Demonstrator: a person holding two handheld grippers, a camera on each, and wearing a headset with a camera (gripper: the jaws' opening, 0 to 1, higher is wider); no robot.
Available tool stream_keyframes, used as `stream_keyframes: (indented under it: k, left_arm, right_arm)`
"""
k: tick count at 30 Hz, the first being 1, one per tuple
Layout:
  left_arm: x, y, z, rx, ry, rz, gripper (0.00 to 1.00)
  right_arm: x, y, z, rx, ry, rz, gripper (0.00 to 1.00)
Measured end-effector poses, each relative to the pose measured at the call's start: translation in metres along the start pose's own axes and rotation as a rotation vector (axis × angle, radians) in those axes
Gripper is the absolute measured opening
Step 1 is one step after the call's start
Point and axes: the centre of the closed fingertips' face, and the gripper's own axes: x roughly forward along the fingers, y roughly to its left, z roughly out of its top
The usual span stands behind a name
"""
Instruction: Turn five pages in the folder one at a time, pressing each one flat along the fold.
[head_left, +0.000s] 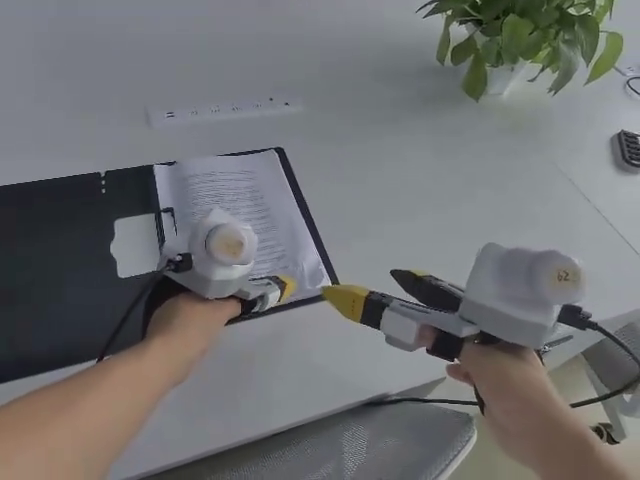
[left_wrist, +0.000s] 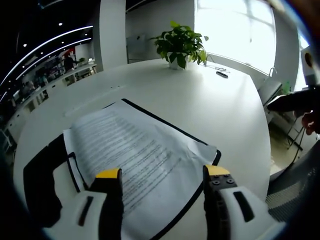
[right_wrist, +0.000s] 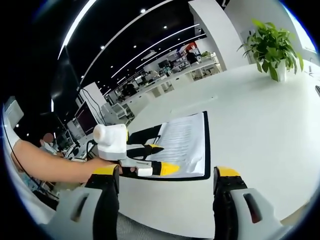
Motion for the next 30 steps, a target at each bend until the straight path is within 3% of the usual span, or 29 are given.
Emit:
stream_keyframes:
  k: [7,14,27,30]
  left_arm:
    - [0.012,0.001,-0.011,0.023,0.040,0.020,0.60]
    - [0.014,0.005,-0.015,0.038,0.053,0.035,0.55]
    - [0.011,0.002,-0.016,0.045,0.031,0.026,0.53]
    - [0.012,0.001,-0.015,0.047,0.024,0.024,0.46]
  right_arm:
    - [0.008,-0.006,-0.002,0.017,0.003,-0.001,0.74]
    - [0.012,-0.011,-0.003,0.033,0.001,-0.010,0.73]
    - [0.020,-0.016,-0.003,0.038,0.000,-0.008,0.71]
    - [0.021,-0.015,-0.003,0.039,0.002,-0.006,0.71]
